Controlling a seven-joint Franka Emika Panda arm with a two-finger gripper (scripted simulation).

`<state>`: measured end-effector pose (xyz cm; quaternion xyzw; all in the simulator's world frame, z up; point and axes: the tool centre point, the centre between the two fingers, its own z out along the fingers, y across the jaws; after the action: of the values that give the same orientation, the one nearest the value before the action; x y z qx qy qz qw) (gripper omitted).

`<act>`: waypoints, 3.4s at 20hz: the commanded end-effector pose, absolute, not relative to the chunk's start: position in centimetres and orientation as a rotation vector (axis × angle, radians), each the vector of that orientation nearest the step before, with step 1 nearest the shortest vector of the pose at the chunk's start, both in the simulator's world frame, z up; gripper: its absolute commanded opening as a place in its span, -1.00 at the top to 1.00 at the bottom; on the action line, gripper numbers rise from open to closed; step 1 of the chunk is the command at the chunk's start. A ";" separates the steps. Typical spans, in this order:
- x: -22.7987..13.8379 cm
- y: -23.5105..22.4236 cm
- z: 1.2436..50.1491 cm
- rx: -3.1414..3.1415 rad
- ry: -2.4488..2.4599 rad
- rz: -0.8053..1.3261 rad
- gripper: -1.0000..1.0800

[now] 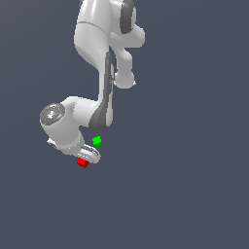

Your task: Stack the red cube on top of the green cube.

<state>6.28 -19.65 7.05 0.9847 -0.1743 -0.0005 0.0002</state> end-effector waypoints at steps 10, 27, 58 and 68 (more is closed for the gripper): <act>6.3 -19.7 4.5 3.093 -0.551 -0.001 -0.92; 6.4 -19.8 2.0 3.093 -0.553 0.000 1.00; 6.4 -19.8 11.9 3.093 -0.553 0.002 1.00; 4.9 -19.1 11.2 3.093 -0.553 0.002 1.00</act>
<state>5.26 -19.29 11.32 0.9844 -0.1760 0.0002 0.0000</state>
